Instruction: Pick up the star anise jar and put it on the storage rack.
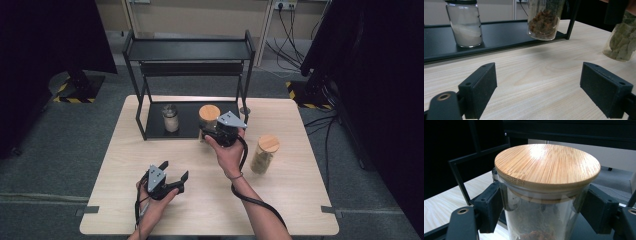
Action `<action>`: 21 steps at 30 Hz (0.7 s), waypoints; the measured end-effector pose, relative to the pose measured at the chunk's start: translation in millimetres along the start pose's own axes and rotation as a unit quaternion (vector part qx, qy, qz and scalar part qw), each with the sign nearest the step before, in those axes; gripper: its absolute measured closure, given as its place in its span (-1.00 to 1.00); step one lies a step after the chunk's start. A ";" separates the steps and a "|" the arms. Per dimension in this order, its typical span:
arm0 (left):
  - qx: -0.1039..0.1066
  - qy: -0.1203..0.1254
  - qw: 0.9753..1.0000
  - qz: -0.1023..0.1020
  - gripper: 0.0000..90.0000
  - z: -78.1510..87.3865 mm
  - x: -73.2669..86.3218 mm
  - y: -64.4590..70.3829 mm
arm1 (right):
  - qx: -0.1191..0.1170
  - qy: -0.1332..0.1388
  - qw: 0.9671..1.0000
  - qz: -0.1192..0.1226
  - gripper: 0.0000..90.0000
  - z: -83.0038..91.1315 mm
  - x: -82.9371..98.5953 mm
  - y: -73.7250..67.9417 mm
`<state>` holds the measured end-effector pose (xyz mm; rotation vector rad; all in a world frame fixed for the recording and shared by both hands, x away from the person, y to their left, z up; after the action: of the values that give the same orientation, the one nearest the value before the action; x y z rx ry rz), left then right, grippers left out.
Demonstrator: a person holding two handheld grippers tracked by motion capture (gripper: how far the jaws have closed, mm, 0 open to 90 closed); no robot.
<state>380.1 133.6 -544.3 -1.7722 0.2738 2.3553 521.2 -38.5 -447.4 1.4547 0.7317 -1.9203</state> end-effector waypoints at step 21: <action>0.001 0.000 1.000 0.003 -0.70 0.1 0.0 0.0 | 0.013 -0.003 1.000 -0.013 -0.44 -30.2 -13.0 13.3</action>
<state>380.0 133.6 -544.3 -1.7732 0.2812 2.3573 552.9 -23.1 -443.1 1.4617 0.7290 -1.9596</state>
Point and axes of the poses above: each handheld gripper's, and its own axes: z roughly backward along the jaws, x roughly out of its underside, y roughly to its right, the point moved 5 cm from there along -z, roughly forward along the jaws, and after that the axes turned 13 degrees about -x, right-handed, at the moved point
